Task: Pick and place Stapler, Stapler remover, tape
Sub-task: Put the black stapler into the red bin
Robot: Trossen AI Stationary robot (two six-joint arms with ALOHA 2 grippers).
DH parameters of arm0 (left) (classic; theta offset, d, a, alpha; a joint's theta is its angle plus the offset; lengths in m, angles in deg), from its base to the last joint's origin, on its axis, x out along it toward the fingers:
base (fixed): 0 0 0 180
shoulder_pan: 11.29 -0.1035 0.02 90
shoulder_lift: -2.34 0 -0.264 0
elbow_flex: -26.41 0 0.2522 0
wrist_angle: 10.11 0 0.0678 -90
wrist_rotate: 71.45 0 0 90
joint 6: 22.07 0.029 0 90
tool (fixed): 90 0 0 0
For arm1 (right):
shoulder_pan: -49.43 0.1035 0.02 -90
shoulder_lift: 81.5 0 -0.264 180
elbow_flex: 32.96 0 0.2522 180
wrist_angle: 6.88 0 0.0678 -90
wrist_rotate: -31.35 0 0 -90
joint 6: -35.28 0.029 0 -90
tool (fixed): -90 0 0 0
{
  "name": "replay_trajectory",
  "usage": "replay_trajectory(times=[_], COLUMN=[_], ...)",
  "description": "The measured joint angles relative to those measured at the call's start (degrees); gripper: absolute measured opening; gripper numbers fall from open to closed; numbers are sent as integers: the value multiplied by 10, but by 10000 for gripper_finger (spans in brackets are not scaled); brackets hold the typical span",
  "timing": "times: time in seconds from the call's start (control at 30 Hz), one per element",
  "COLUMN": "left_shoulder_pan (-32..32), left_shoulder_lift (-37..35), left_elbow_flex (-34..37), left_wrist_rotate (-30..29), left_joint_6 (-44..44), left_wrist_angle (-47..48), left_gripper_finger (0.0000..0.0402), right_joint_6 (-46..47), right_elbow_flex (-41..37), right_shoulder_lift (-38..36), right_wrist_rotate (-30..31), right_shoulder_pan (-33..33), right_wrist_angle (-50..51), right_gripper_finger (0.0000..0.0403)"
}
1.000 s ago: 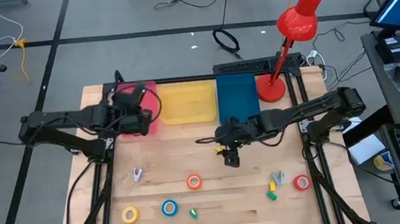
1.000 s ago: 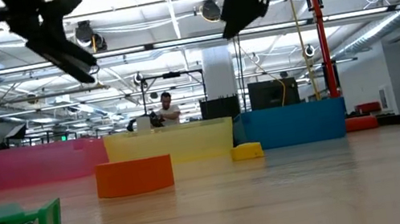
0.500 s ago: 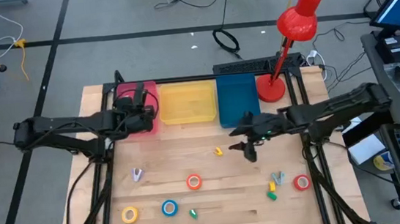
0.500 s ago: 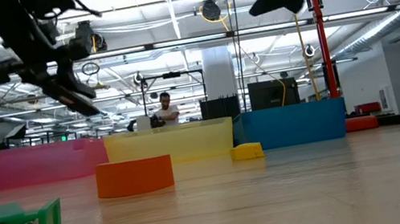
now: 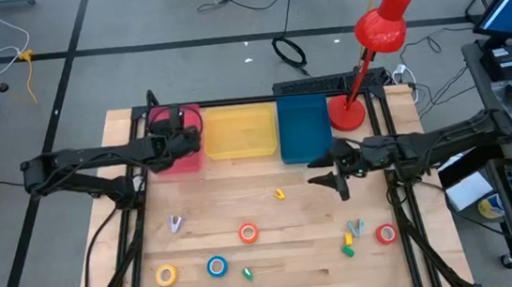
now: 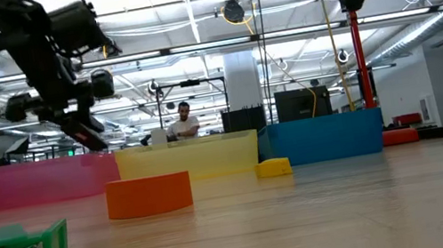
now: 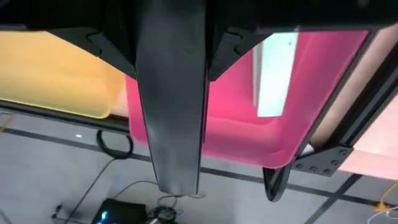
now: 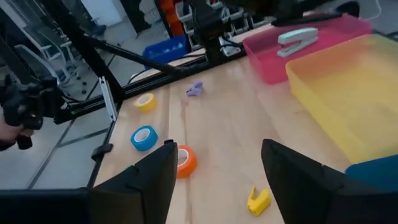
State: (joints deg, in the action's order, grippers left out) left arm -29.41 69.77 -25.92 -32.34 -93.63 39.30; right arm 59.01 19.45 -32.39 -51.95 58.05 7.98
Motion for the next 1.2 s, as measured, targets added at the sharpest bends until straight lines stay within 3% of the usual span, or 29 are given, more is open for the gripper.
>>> replay_trajectory(times=[0.23,0.57,1.2], left_shoulder_pan=[-24,-29,-30], left_shoulder_lift=[65,145,159], left_elbow_flex=[0,-1,0], left_wrist_rotate=[6,47,62], left_joint_6=[5,-33,-18], left_wrist_angle=[-36,-63,-55], left_gripper_finger=[135,135,135], right_joint_6=[-8,0,11], right_elbow_flex=[-14,-14,-14], right_shoulder_lift=[-26,-30,-30], right_wrist_rotate=[52,56,53], right_shoulder_pan=[-1,-2,-3], right_wrist_angle=[0,0,0], right_gripper_finger=[221,218,212])
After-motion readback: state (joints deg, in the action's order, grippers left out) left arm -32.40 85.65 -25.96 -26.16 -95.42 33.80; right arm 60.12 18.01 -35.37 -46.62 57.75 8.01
